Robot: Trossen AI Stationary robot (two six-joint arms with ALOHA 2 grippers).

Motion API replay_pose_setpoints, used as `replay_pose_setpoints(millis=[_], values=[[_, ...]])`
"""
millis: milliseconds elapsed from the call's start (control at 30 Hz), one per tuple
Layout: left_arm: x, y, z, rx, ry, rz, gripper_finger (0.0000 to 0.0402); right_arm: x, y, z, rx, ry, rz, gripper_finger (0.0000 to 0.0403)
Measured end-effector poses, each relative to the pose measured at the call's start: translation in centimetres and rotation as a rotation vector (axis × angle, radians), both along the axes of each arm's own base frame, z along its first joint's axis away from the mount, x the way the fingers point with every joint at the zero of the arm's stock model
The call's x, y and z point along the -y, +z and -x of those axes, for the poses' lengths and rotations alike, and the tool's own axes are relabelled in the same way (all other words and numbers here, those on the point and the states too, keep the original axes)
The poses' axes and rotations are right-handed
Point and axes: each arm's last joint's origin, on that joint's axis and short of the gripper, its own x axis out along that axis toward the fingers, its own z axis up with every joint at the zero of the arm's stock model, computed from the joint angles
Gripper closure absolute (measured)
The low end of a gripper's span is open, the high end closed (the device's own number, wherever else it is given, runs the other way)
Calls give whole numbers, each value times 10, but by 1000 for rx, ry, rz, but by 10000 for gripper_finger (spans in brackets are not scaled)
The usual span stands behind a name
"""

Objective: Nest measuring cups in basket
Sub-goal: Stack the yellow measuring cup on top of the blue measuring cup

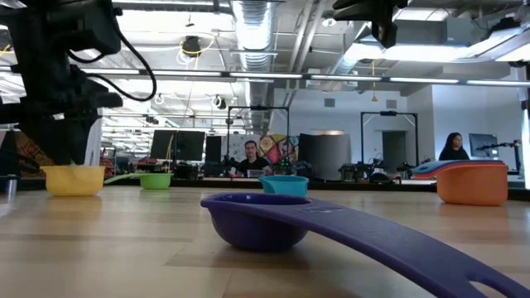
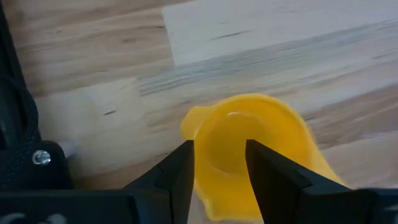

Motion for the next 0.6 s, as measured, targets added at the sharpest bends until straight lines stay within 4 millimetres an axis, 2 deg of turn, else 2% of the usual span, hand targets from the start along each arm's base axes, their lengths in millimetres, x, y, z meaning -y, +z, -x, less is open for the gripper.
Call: replay_pose_setpoints(millis=[300,467,600], values=[[2,-17,-9,-144,-26,14,278,0,0,0,1,-6,-14,305],[2,-18,-18,-99,-91,10,283,0,0,0,1,-6,-14,305],[3,-15,-23,-62,-110,-1,308,0,0,0,1,-6,-14,305]])
